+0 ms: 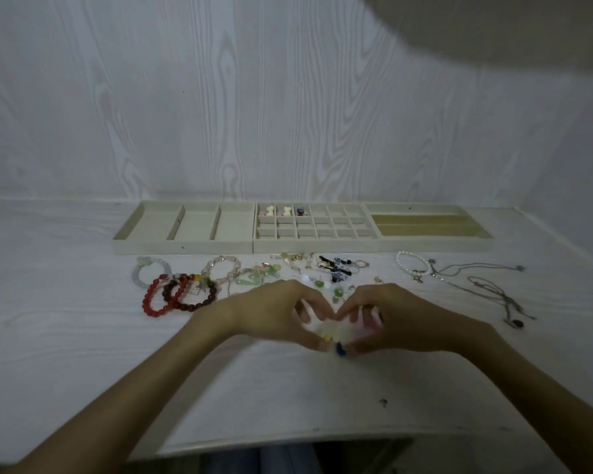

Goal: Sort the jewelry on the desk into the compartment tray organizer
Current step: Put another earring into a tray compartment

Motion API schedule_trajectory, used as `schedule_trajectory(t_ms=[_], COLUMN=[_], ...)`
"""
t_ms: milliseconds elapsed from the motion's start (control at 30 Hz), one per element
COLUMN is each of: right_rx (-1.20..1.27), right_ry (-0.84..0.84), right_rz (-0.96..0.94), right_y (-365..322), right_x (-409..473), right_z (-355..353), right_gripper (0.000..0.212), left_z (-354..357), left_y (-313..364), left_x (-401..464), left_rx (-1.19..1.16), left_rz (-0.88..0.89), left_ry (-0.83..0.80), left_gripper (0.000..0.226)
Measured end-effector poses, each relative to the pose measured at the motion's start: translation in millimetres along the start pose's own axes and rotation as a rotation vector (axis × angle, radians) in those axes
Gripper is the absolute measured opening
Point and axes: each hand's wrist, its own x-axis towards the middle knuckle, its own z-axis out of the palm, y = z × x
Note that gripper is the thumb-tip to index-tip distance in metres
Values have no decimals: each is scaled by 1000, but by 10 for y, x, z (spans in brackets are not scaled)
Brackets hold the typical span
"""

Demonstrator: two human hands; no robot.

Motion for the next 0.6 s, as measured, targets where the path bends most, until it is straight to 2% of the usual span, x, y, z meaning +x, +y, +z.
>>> schedule_trajectory(t_ms=[133,233,367,433,500,600], right_rx=[-15,-11,226,371,520,550], right_ry=[50,71,117,98,84,150], right_rz=[-44,-30,8,-19,-22,-15], right_y=[-1,-8,-14,-25,-22,-14], right_x=[12,44,180,306,461,734], right_z=[74,40,-118,-228,-334,-470], right_gripper=[4,17,17,17,17,19], left_z=[112,22,-145,-271,-426,-647], left_y=[-41,-116,-167,-170,-161,-151], left_x=[19,-8,-34,10,82,218], left_rx=[114,213,184,95,-119,-332], left_rz=[-55,-106,-130,-111,-63,-40], left_ry=[139,233,254,285,344,433], left_gripper=[29,33,44,47,39,27])
